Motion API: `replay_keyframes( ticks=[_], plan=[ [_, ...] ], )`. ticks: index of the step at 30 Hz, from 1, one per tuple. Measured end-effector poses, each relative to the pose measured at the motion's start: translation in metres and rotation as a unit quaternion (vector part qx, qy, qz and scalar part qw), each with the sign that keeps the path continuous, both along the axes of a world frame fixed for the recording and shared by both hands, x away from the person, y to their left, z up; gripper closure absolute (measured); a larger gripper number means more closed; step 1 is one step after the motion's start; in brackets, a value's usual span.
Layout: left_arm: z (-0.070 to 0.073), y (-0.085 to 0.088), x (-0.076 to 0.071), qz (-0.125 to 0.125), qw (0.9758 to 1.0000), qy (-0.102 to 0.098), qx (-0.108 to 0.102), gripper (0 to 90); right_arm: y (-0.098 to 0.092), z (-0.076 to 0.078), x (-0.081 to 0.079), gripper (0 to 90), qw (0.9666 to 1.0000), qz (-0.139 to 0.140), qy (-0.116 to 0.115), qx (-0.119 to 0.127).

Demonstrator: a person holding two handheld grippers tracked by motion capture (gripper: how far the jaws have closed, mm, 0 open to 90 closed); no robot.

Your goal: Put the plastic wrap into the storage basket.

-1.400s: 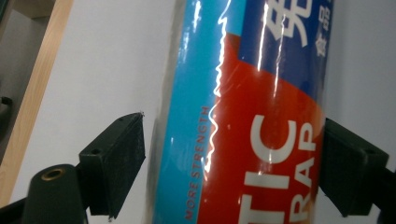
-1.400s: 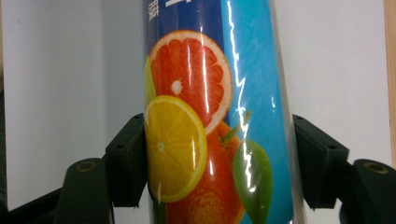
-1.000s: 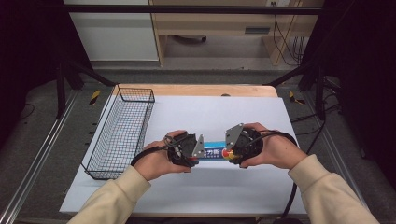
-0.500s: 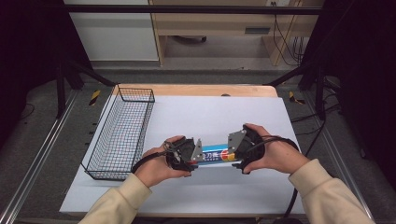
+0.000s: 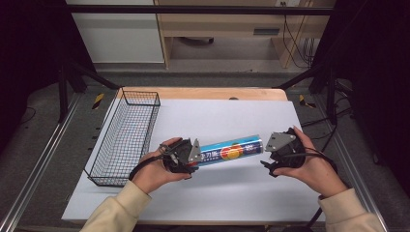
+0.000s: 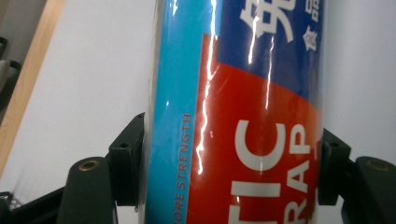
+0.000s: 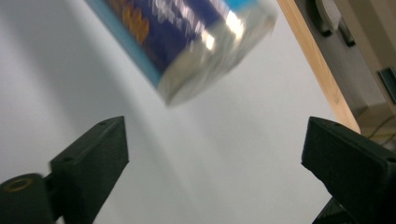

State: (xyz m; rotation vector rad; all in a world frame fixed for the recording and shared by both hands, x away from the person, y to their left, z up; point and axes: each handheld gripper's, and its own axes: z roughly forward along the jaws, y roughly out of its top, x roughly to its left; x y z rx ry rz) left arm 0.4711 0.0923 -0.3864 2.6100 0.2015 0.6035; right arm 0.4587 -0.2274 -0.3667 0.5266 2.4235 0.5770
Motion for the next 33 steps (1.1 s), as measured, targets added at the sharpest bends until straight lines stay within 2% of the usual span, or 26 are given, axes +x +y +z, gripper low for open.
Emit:
replay_keyframes(
  ticks=[1,2,4,6,8,9,10,12,13,16,18,19,22,27,28,30,31,32,33],
  plan=[
    [0.000,0.000,0.000,0.000,1.0000,0.000,0.000,30.6,0.000,0.000,0.000,9.2,1.0000,0.000,0.000,0.000],
    [0.004,0.003,-0.001,0.006,1.0000,0.000,-0.004,30.7,0.000,-0.010,0.000,8.3,0.9997,-0.018,-0.009,0.013],
    [0.009,0.005,-0.002,0.013,0.9999,-0.001,-0.011,30.7,0.003,-0.018,0.002,9.2,0.9988,-0.037,-0.002,0.033],
    [0.011,0.006,-0.003,0.015,0.9998,-0.003,-0.011,30.7,0.005,-0.022,0.004,9.4,0.9983,-0.043,0.000,0.039],
    [0.016,0.009,-0.004,0.019,0.9997,-0.005,-0.017,30.7,0.009,-0.029,0.009,10.2,0.9958,-0.068,-0.002,0.061],
    [0.018,0.010,-0.004,0.023,0.9995,-0.004,-0.022,30.7,0.011,-0.034,0.016,10.6,0.9914,-0.096,-0.007,0.089],
    [0.022,0.012,-0.005,0.027,0.9993,-0.008,-0.025,30.7,0.011,-0.036,0.018,10.5,0.9891,-0.110,-0.010,0.098],
    [0.027,0.014,-0.006,0.033,0.9990,-0.009,-0.027,30.7,0.012,-0.041,0.024,10.6,0.9820,-0.143,-0.023,0.121],
    [0.029,0.015,-0.006,0.036,0.9989,-0.010,-0.029,30.7,0.013,-0.045,0.026,10.6,0.9781,-0.156,-0.028,0.135],
    [0.036,0.019,-0.008,0.044,0.9985,-0.014,-0.029,30.7,0.013,-0.055,0.030,10.3,0.9693,-0.175,-0.051,0.165],
    [0.041,0.021,-0.009,0.051,0.9982,-0.016,-0.028,30.8,0.013,-0.064,0.032,9.5,0.9652,-0.187,-0.064,0.171],
    [0.043,0.022,-0.009,0.054,0.9980,-0.018,-0.027,30.8,0.012,-0.067,0.033,9.4,0.9643,-0.190,-0.066,0.172],
    [0.049,0.025,-0.011,0.067,0.9971,-0.020,-0.031,30.8,0.009,-0.073,0.030,9.1,0.9584,-0.211,-0.070,0.179],
    [0.057,0.030,-0.012,0.083,0.9959,-0.024,-0.026,30.8,0.005,-0.077,0.023,9.4,0.9552,-0.221,-0.081,0.179],
    [0.062,0.032,-0.014,0.093,0.9952,-0.027,-0.016,30.8,0.002,-0.079,0.021,8.8,0.9525,-0.228,-0.081,0.185],
    [0.067,0.035,-0.016,0.097,0.9949,-0.021,-0.015,30.8,0.000,-0.080,0.021,8.6,0.9480,-0.239,-0.076,0.196],
    [0.067,0.035,-0.016,0.097,0.9949,-0.021,-0.015,30.8,0.000,-0.080,0.021,8.6,0.9480,-0.239,-0.076,0.196],
    [0.072,0.039,-0.018,0.112,0.9932,-0.032,-0.012,30.8,-0.001,-0.080,0.021,8.3,0.9465,-0.243,-0.081,0.196],
    [0.072,0.039,-0.018,0.112,0.9932,-0.032,-0.012,30.8,-0.002,-0.080,0.021,8.1,0.9448,-0.249,-0.082,0.197]
  ],
)
